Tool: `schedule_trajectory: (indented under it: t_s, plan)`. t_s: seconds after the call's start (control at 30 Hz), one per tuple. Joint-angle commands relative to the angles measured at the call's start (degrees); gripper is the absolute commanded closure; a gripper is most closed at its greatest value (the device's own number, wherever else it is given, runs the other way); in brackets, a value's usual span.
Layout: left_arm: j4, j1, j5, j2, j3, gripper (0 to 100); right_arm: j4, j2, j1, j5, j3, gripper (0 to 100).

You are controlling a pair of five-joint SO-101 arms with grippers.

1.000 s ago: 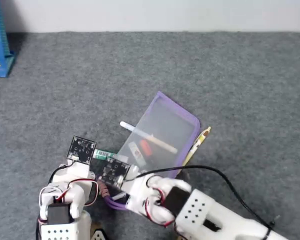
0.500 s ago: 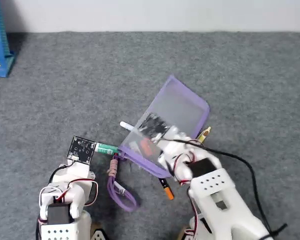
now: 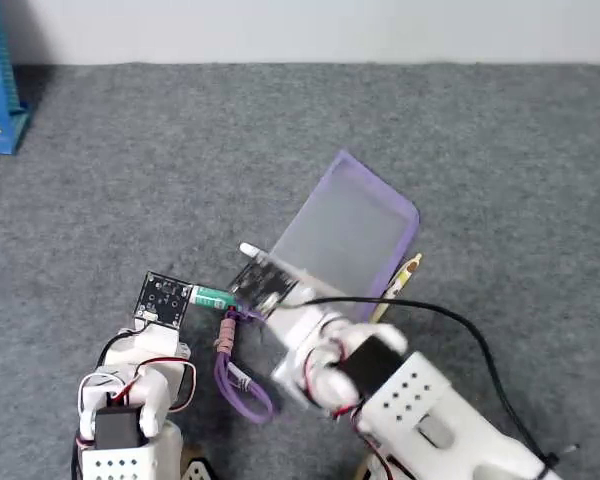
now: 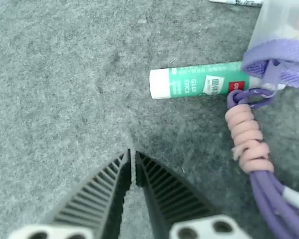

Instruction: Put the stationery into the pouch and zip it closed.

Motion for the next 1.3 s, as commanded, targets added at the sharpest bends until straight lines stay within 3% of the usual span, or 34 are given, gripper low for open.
schedule_trajectory:
  t_s: [0.0,0.2,0.63,0.8,0.97,1.27]
  plan:
    - [0.09,-0.35,-0.53,-0.79,-0.66,99,2.15,-1.89,-10.59,-4.57,-3.60,82.7]
    - [0.09,-0.35,-0.53,-0.79,-0.66,99,-2.42,-1.71,-22.55,-7.38,-3.16,82.7]
    - [0.09,-0.35,-0.53,-0.79,-0.66,99,-20.79,-1.71,-22.64,-6.86,11.34,82.7]
    - [0.09,-0.35,-0.53,-0.79,-0.66,99,-24.31,-1.71,-21.32,-6.77,14.33,84.6]
    - [0.09,-0.35,-0.53,-0.79,-0.66,99,-25.98,-1.71,-18.15,2.37,15.38,99.6]
    - [0.09,-0.35,-0.53,-0.79,-0.66,99,-13.05,-2.42,-7.87,7.91,12.75,99.0]
